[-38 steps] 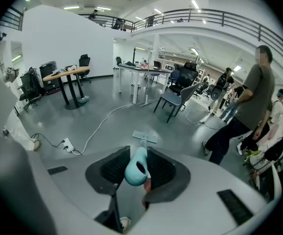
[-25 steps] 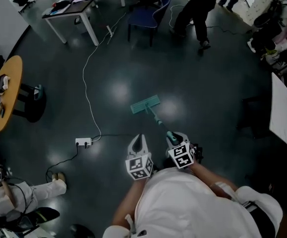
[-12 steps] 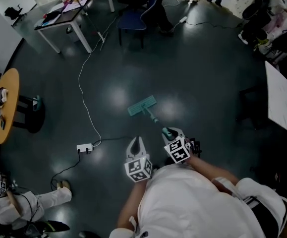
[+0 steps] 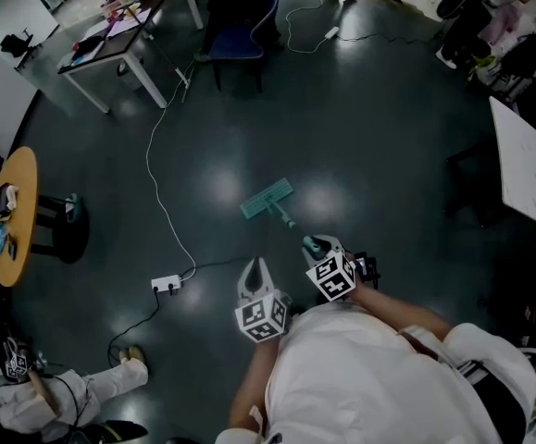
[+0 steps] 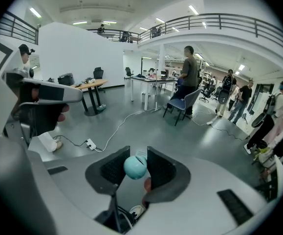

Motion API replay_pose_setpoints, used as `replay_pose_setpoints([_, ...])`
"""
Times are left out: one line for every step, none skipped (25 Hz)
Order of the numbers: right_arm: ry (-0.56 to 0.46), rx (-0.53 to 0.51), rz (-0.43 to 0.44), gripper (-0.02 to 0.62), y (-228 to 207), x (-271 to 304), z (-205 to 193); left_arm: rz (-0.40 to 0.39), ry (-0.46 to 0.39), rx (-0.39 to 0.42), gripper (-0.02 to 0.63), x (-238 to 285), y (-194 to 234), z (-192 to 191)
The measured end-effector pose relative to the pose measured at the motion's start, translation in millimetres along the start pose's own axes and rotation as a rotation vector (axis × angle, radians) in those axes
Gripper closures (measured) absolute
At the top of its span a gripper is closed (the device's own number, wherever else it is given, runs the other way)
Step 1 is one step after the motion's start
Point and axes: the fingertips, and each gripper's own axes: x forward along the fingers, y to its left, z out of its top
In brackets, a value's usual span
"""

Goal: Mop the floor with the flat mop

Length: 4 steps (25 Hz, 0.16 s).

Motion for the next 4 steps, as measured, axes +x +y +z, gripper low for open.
replay_pose_setpoints([0.001,-0.002,0.0,0.482,0.0,-1.4,-0.6,-0.001,0.002,-0.001,0.601,-0.8,-1.8,-0.5])
replay_pose_setpoints([0.002,-0.003,0.001,0.482,-0.1,-2.8,-1.3,-0.002,0.003,-0.002,0.601,-1.5,-3.7,-0.7])
replay_pose_setpoints([0.002,-0.003,0.001,0.482,-0.2,-4.3,-2.0,-0.004,0.005,-0.001,0.601,-2.2,-5.4,-0.9])
replay_pose_setpoints([0.003,-0.004,0.001,0.483,-0.3,-5.7,-2.7,-0.006,0.007,-0.001,0.601,-2.9,-7.2,-1.0])
